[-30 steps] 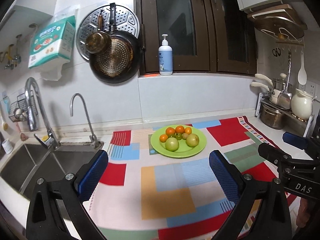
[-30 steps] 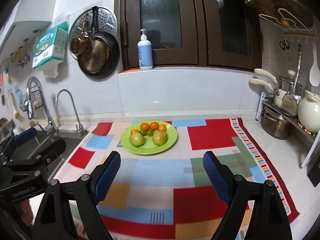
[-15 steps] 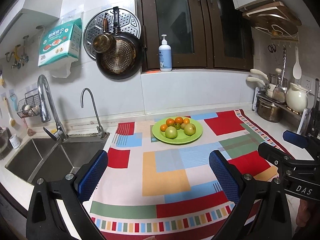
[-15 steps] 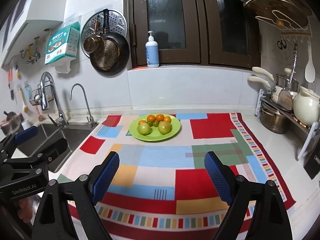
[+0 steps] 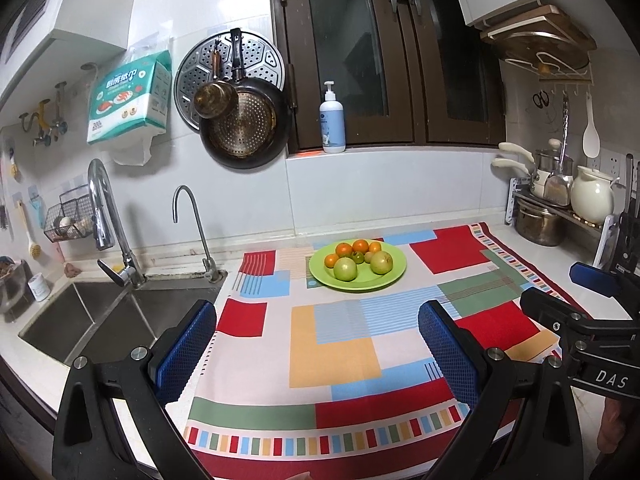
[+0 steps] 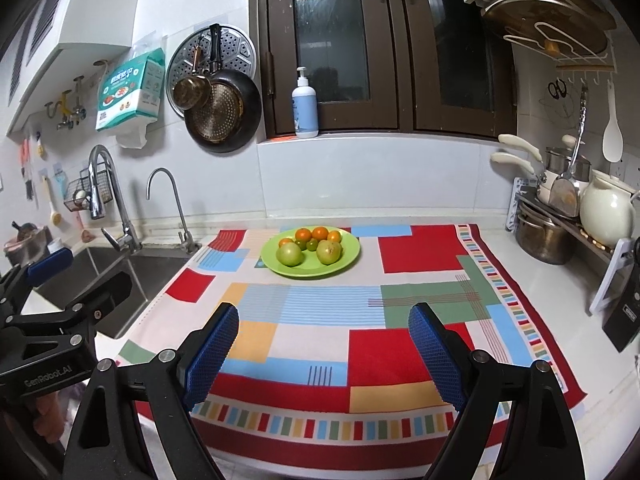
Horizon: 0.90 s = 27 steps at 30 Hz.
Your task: Organize fruits
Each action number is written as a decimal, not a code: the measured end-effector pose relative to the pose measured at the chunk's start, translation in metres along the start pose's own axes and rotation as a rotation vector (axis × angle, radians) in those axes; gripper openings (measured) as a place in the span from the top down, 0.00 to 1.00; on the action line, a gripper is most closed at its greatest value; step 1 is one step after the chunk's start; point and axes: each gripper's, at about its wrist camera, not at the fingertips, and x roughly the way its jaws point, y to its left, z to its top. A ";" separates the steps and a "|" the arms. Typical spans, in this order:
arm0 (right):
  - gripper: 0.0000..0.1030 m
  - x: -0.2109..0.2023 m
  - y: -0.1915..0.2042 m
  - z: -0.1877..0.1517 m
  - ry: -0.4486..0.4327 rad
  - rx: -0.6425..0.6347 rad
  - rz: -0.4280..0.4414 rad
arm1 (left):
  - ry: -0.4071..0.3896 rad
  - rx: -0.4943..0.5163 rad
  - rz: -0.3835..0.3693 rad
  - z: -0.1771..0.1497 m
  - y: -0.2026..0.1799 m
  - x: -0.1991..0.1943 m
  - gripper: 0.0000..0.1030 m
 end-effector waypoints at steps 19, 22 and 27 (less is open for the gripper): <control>0.15 -0.003 -0.003 0.000 -0.001 0.002 0.012 | -0.013 0.003 -0.009 0.001 -0.005 -0.007 0.00; 0.15 -0.003 -0.002 0.000 -0.001 0.002 0.012 | -0.019 0.004 -0.010 0.002 -0.006 -0.006 0.00; 0.15 -0.002 -0.005 -0.001 0.007 0.008 0.010 | -0.015 0.005 -0.011 0.003 -0.007 -0.003 0.00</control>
